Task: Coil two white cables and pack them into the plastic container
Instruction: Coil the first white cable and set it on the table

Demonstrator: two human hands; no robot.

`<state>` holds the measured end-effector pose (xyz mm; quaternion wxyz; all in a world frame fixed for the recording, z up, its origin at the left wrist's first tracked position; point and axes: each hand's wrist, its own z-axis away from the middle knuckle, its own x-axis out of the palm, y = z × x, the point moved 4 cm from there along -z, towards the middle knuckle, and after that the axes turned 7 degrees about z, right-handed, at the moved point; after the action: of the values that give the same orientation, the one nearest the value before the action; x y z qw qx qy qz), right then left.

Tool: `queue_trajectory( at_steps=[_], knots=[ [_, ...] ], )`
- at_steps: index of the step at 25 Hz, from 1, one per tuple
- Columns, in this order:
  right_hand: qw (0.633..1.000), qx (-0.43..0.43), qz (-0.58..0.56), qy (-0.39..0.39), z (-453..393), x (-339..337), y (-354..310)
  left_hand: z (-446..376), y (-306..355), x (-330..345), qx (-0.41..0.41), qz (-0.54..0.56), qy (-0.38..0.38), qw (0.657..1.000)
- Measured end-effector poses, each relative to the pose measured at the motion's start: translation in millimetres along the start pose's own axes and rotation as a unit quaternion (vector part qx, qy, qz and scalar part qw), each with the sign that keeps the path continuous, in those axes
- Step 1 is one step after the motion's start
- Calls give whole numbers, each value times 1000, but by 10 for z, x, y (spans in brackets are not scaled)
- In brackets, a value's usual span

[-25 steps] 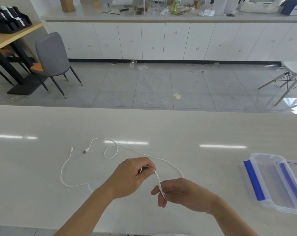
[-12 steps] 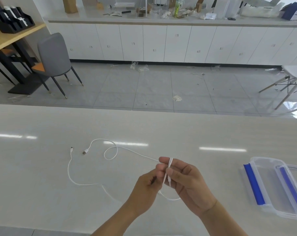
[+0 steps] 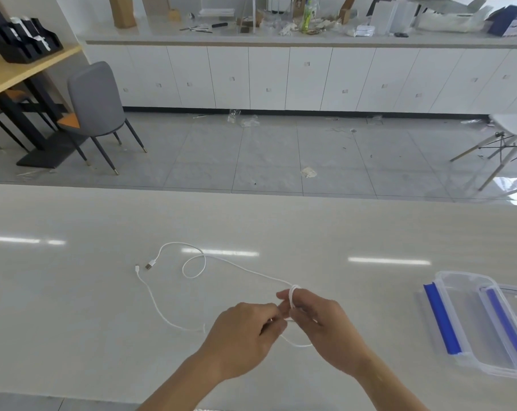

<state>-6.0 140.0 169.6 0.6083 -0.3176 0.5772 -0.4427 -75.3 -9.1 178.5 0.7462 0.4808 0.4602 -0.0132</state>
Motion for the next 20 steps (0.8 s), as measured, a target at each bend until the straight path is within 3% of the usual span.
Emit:
queue_trajectory(
  at_steps=[2, 5, 8, 13, 17, 20],
  knots=[
    [996, -2, 25, -82, 30, -1, 7, 8, 21, -156, 20, -15, -26, 999],
    [978, 33, -47, -201, 108, -6, -73, 5, 88, -370, 69, -20, -58, 996],
    [962, 28, -87, -258, 179, 15, -177, -58, 104, -515, 94, 83, -62, 990],
    [960, -3, -234, -154, 135, -45, -313, -180, -58, -382, 40, 309, 22, 950],
    [925, -25, -377, -27, 71, -113, -403, -161, -73, 30, -7, 371, 47, 928],
    [903, 2, -425, 70, 7, -186, -354, -95, 4, 238, -14, 339, 46, 939]
  ],
)
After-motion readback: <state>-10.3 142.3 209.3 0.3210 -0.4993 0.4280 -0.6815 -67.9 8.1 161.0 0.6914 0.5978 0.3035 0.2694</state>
